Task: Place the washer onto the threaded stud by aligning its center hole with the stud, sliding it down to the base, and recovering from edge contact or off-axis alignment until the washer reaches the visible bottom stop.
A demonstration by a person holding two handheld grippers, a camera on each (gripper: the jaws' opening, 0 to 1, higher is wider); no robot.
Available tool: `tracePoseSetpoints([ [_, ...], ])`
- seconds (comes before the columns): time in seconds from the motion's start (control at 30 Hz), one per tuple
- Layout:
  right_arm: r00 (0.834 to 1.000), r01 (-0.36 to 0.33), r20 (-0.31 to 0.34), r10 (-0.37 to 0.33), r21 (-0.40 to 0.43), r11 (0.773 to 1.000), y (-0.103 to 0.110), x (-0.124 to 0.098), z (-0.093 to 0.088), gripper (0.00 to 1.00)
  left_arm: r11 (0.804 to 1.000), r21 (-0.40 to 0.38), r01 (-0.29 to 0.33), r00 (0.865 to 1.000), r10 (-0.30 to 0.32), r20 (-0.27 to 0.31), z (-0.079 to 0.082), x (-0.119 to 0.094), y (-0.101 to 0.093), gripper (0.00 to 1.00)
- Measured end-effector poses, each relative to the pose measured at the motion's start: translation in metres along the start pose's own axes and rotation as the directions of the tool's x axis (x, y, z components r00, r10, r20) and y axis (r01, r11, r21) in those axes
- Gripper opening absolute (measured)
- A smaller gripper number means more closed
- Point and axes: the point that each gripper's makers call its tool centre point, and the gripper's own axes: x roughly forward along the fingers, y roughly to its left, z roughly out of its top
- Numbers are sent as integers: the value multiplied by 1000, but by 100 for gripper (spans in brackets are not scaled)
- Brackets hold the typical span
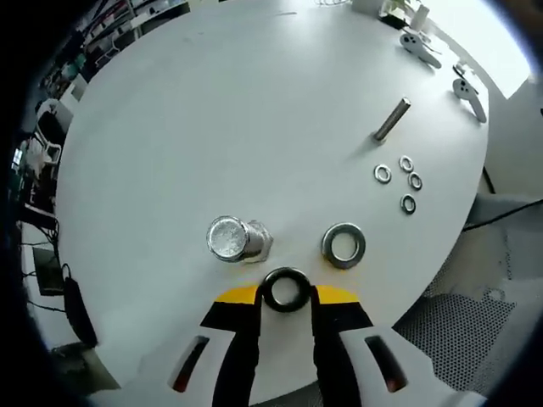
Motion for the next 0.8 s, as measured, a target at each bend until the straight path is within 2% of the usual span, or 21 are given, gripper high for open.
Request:
tracePoseSetpoints([
  [0.1, 1000, 0, 3, 0, 3, 1000, 0, 0, 0, 31, 1000, 25, 7, 1000, -7, -10, -2, -1, -1, 22],
  [0.27, 1000, -3, -1, 3, 3, 1000, 1, 0, 0, 31, 1000, 23, 3, 999, -2, -35, 0, 1, -3, 25],
  [0.33, 1000, -2, 1, 2, 2, 1000, 1, 0, 0, 31, 997, 75, -16, 998, 20, -54, -2, 0, -3, 25],
  [0.37, 1000, -1, 3, 1, 4, 1000, 0, 0, 1, 31, 990, 139, -27, 997, 37, -69, -3, -1, -3, 25],
  [0.5, 1000, 1, 10, -1, 9, 1000, 0, -1, 2, 31, 993, 113, -27, 997, 35, -68, -1, 1, -6, 21],
  [0.8, 1000, -8, 4, 8, 3, 1000, 2, 0, 1, 31, 991, 132, -26, 996, 38, -86, -2, 0, -7, 21],
])
